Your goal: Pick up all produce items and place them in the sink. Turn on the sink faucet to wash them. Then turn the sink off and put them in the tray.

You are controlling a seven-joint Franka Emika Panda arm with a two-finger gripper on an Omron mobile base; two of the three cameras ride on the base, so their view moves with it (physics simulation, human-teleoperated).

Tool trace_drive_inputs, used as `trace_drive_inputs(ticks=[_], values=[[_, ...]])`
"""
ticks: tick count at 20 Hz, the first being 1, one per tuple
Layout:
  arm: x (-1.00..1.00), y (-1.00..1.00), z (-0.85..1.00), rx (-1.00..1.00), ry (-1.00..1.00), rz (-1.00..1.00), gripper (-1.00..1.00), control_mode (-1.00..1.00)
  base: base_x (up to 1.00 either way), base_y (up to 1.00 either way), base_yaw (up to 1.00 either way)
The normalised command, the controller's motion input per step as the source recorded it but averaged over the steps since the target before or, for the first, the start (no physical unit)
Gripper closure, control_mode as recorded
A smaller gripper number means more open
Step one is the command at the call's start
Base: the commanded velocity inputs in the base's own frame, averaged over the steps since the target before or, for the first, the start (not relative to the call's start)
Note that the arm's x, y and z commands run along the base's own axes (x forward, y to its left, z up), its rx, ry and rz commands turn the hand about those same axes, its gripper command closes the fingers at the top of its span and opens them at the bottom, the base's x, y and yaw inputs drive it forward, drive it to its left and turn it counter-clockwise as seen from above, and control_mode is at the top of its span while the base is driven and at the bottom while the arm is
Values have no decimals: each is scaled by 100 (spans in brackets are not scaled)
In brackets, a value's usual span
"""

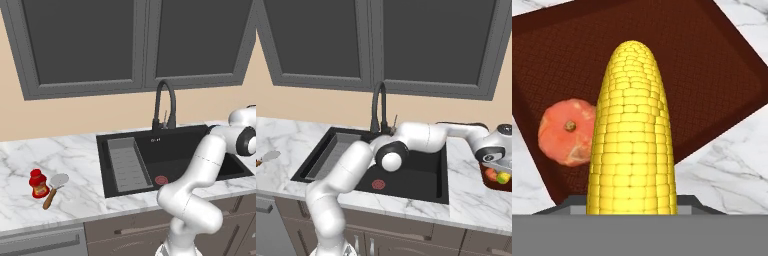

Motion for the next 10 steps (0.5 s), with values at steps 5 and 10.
trace_drive_inputs(ticks=[5,10], values=[[14,-9,-14,2,4,4,100,-100,0,0,0],[15,-15,-14,3,2,4,100,-100,0,0,0]])
